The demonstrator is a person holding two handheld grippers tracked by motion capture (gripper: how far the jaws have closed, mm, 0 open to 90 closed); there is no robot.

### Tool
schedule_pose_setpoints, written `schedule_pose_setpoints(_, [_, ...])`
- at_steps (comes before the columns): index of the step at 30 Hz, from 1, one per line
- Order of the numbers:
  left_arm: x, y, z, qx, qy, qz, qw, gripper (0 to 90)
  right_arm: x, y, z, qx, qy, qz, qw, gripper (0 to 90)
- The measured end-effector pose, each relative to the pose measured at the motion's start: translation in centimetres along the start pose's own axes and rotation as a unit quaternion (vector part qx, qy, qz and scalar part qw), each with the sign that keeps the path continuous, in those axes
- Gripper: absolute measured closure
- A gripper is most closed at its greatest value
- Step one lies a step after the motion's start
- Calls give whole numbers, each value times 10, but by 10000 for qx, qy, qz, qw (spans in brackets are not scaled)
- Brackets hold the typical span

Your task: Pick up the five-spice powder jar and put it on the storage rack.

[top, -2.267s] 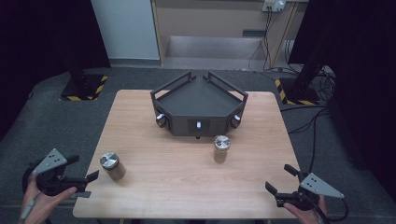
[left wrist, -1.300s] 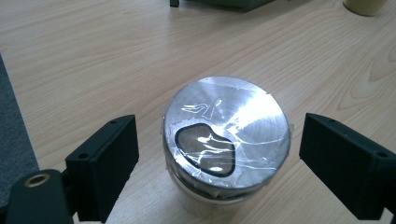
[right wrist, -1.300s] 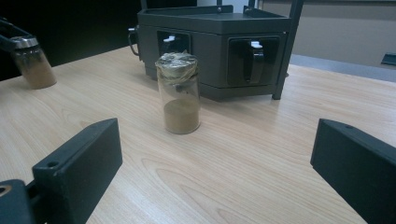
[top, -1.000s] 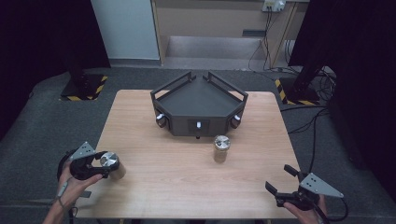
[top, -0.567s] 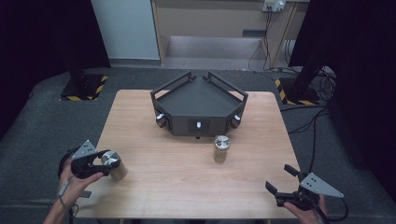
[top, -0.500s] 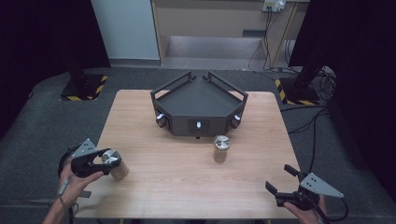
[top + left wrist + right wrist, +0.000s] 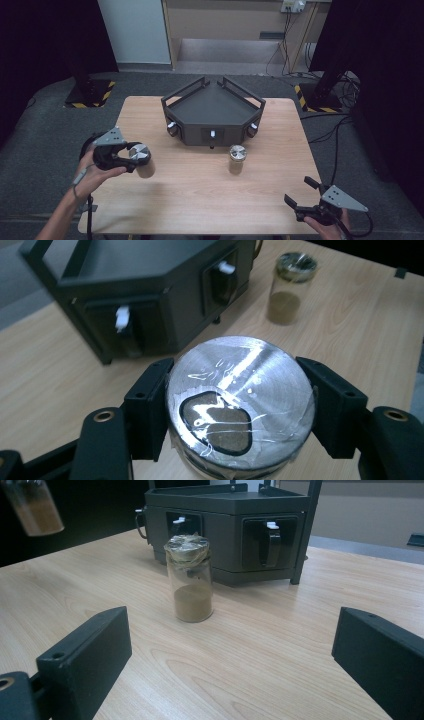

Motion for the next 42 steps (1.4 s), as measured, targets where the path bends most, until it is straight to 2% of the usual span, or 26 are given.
schedule_pose_setpoints(5, [16,36,7,274,-203,-12,9994,337,0,0,0,35,3,14,10000,31])
schedule_pose_setpoints(11, [31,70,6,296,-341,47,9990,337,-1,-1,1,30,25,27,10000,31])
schedule_pose_setpoints(16, [39,99,1,342,-296,43,9990,338,-1,-1,1,33,24,35,10000,31])
schedule_pose_setpoints(21, [51,126,-5,288,-86,59,9995,338,-1,-1,1,41,38,35,10000,31])
schedule_pose_setpoints(25, [67,145,-10,204,96,36,9997,338,-1,-1,2,56,34,47,10000,31])
schedule_pose_setpoints(27, [77,153,-11,128,223,30,9997,338,-1,-1,2,61,40,51,10000,30])
schedule_pose_setpoints(31, [104,165,-15,22,299,13,9996,338,-2,-1,2,56,37,65,10000,31])
schedule_pose_setpoints(34, [121,171,-16,-47,432,-1,9991,338,-2,-1,2,64,42,72,9999,31])
schedule_pose_setpoints(38, [144,173,-21,-195,612,16,9979,338,-2,-1,2,58,59,87,9999,31])
schedule_pose_setpoints(42, [164,172,-26,-268,690,-130,9972,338,-3,-2,2,63,82,106,9999,30])
Point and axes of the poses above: each handheld gripper's, and its own axes: x roughly forward along the jaws, y roughly out of its top, z roughly to its right, the point moved 10 cm from there along x, roughly forward along the jaws, and after that the axes turned 11 degrees about y, right-handed, at the moved point
